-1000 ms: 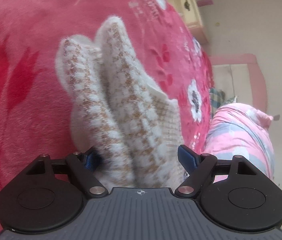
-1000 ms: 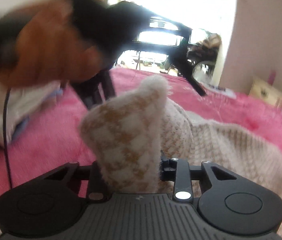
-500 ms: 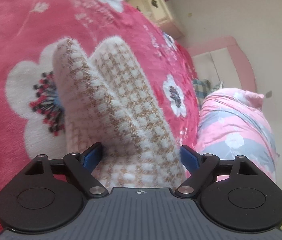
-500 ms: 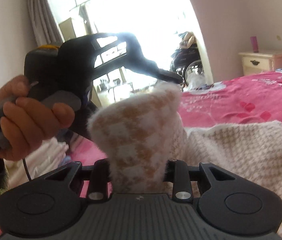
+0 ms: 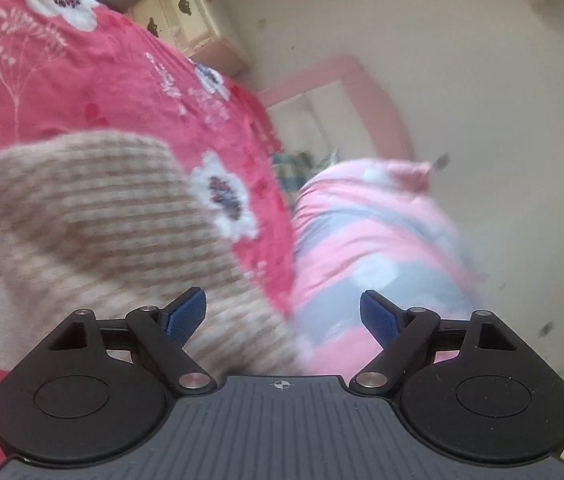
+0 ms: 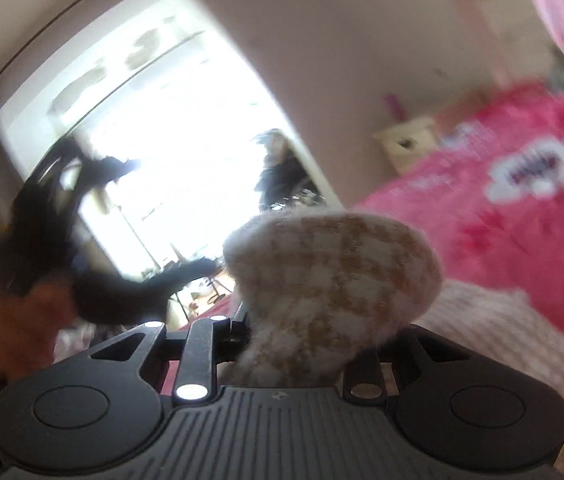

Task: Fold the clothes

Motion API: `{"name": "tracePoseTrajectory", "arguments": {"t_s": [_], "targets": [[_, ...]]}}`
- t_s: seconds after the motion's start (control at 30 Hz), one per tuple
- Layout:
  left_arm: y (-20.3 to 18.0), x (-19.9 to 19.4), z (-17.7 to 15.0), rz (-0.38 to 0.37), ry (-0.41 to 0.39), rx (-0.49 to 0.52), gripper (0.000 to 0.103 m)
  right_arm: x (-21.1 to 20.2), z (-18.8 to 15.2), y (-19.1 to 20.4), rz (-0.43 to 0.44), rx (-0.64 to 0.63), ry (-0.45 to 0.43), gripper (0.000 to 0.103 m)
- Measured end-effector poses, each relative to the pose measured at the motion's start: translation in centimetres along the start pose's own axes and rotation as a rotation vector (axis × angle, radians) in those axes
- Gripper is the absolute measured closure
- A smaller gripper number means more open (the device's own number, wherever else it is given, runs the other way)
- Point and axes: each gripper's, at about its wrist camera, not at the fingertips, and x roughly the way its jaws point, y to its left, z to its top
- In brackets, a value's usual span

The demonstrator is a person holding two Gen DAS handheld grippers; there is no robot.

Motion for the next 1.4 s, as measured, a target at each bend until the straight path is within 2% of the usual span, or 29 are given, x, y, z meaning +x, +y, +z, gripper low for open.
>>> {"name": "tracePoseTrajectory", "arguments": {"t_s": [0.1, 0.23, 0.37, 0.47, 0.57, 0.7, 0.77, 0.9, 0.97, 1.0, 1.07, 1.1, 1.13, 1.23, 1.33, 1.4], "targets": [[1.3, 0.0, -1.8, 0.085, 0.004, 0.044, 0.018, 0.2, 0.5, -2.2, 0.007, 0.103, 0.0, 0.074], [2.1, 0.2, -3.0, 0.221, -0.026, 0.134, 0.02, 0.6, 0.7, -3.4, 0.017, 0.16, 0.002, 0.074], [0.9, 1.8, -2.3, 0.279, -0.095, 0.288, 0.02, 0.5, 1.1, -3.6, 0.014, 0.16, 0.006, 0.074], [0.4, 4.2, -1.0, 0.322, -0.135, 0.427, 0.02, -0.5, 1.8, -3.0, 0.0, 0.114, -0.003, 0.074], [1.4, 7.7, -0.5, 0.378, -0.094, 0.514, 0.02, -1.6, 1.8, -2.4, -0.056, 0.062, -0.004, 0.074], [2.4, 11.0, -1.4, 0.411, -0.026, 0.573, 0.018, -1.8, -0.1, -1.3, -0.2, -0.072, 0.061, 0.074], [2.4, 12.0, -1.8, 0.429, -0.022, 0.611, 0.018, -1.7, -0.6, -0.6, -0.235, -0.133, 0.08, 0.074], [2.1, 12.8, -1.5, 0.388, -0.017, 0.61, 0.017, -2.0, -0.5, 1.4, -0.296, -0.323, 0.056, 0.074], [2.1, 14.3, -2.0, 0.41, 0.015, 0.641, 0.015, -1.9, -0.7, 1.2, -0.327, -0.339, 0.078, 0.073], [2.2, 15.5, -2.4, 0.44, 0.047, 0.673, 0.014, -1.7, -0.7, 0.3, -0.336, -0.283, 0.111, 0.073], [2.4, 17.2, -3.7, 0.492, 0.093, 0.76, 0.013, -1.3, -0.4, -2.7, -0.336, -0.076, 0.186, 0.069], [2.5, 17.8, -4.3, 0.511, 0.103, 0.803, 0.011, -1.3, -0.3, -4.1, -0.332, 0.017, 0.208, 0.064], [2.3, 18.0, -4.7, 0.515, 0.101, 0.831, 0.01, -1.5, -0.1, -5.4, -0.33, 0.106, 0.218, 0.054], [2.7, 17.5, -4.4, 0.494, 0.1, 0.81, 0.01, -2.6, 0.5, -8.4, -0.305, 0.323, 0.186, 0.033], [2.7, 17.3, -4.5, 0.493, 0.099, 0.81, 0.01, -2.9, 0.4, -10.3, -0.247, 0.457, 0.173, 0.03], [2.6, 17.3, -4.6, 0.498, 0.098, 0.814, 0.009, -2.6, 0.4, -10.6, -0.235, 0.483, 0.168, 0.031]]}}
